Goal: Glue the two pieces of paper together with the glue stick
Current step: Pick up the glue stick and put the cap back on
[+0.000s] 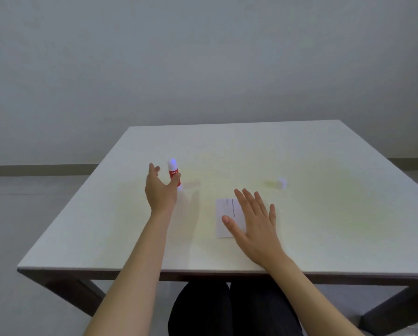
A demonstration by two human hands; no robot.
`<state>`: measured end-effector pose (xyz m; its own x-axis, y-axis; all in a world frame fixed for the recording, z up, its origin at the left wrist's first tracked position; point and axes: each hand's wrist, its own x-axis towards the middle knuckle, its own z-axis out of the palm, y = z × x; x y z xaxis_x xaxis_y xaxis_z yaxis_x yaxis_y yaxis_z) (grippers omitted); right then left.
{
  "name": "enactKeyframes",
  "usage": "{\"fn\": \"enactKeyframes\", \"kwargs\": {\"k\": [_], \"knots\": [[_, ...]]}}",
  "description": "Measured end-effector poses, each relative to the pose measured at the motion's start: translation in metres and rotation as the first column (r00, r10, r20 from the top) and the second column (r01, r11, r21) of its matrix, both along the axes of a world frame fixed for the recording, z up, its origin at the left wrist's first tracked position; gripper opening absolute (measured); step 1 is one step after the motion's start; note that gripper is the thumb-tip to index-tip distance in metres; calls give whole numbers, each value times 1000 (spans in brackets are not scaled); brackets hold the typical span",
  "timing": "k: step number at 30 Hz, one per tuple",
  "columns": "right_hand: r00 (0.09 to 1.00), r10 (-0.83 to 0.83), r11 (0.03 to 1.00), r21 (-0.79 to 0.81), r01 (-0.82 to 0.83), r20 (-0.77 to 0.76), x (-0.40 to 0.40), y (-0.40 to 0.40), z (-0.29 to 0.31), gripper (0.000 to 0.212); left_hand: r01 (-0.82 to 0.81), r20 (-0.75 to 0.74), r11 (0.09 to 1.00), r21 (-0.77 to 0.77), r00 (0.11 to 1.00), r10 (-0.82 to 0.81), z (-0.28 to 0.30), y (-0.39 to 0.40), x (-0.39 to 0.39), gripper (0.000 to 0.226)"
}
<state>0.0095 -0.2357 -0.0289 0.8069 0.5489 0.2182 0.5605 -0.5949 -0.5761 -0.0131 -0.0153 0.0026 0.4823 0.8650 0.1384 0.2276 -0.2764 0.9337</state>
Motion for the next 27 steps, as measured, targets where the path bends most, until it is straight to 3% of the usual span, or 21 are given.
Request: {"fn": "enactKeyframes", "kwargs": {"k": [5, 9, 11, 14, 17, 19, 20, 22, 24, 27], "knots": [[1000, -17, 999, -32, 17, 5, 2, 2, -2, 79, -22, 28, 997, 67, 999, 21, -4, 4, 9, 10], [1000, -21, 1000, -1, 21, 7, 3, 1, -3, 77, 15, 11, 997, 82, 1000, -16, 1, -4, 5, 24], [1000, -29, 1000, 6, 29, 10, 5, 0, -2, 73, 127, 76, 992, -6, 989, -127, 9, -13, 1, 25], [998, -49, 999, 25, 48, 49, 3, -1, 1, 57, 430, 244, 884, -183, 891, -383, 22, -29, -9, 14], [990, -49, 987, 157, 28, 133, -7, -3, 8, 43, 640, 293, 740, -206, 762, -578, 32, -43, -22, 11], [990, 108, 940, 334, -71, -94, -17, -1, 21, 39, 733, 307, 654, -187, 676, -670, 38, -52, -28, 15], [919, 262, 891, 440, -113, -293, -21, 1, 29, 37, 771, 313, 613, -172, 633, -708, 41, -56, -31, 17], [639, 532, 763, 641, -78, -555, -25, 3, 42, 43, 821, 322, 546, -167, 569, -757, 49, -62, -36, 19], [419, 688, 647, 762, 15, -593, -24, -1, 48, 44, 839, 336, 518, -169, 543, -770, 54, -64, -39, 19], [329, 760, 597, 802, -13, -561, -22, -5, 48, 37, 852, 399, 497, -166, 519, -756, 56, -62, -42, 15]]}}
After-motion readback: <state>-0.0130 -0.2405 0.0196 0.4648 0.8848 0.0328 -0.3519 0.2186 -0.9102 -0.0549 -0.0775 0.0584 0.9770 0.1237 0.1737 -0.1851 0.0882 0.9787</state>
